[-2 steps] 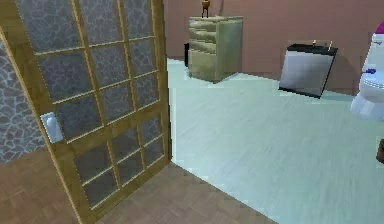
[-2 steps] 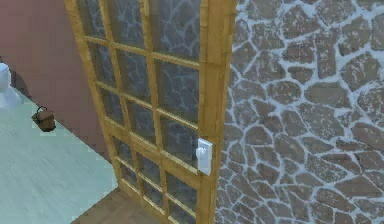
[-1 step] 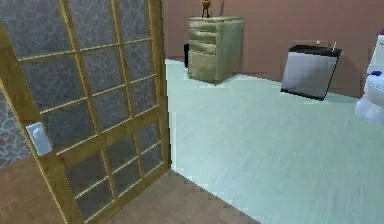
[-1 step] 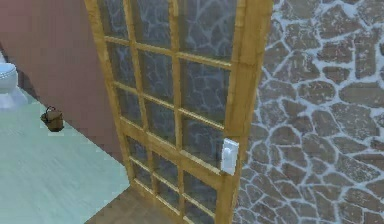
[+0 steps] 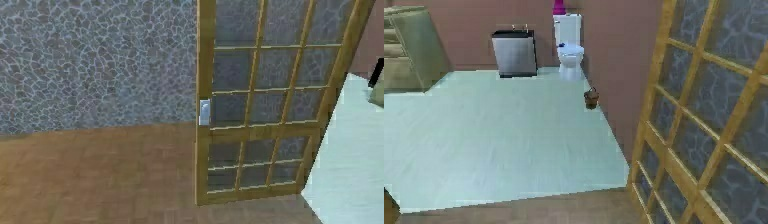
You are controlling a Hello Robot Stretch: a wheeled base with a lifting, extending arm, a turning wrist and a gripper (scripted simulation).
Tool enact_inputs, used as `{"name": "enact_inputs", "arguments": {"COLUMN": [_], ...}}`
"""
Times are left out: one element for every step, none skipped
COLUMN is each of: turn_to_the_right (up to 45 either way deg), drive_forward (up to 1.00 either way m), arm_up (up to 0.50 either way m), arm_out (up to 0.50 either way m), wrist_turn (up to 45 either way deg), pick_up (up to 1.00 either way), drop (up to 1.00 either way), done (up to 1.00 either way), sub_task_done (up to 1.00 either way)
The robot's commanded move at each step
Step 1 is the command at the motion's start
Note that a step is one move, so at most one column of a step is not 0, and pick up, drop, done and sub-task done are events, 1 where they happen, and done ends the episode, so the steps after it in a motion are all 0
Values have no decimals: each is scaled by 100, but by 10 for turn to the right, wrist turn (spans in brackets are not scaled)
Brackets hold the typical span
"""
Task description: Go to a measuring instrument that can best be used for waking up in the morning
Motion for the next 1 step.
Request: {"name": "enact_inputs", "arguments": {"turn_to_the_right": [-450], "drive_forward": [0], "arm_up": [0], "arm_out": [0], "wrist_turn": [0], "pick_up": [0], "drop": [0], "done": [0], "sub_task_done": [0]}}
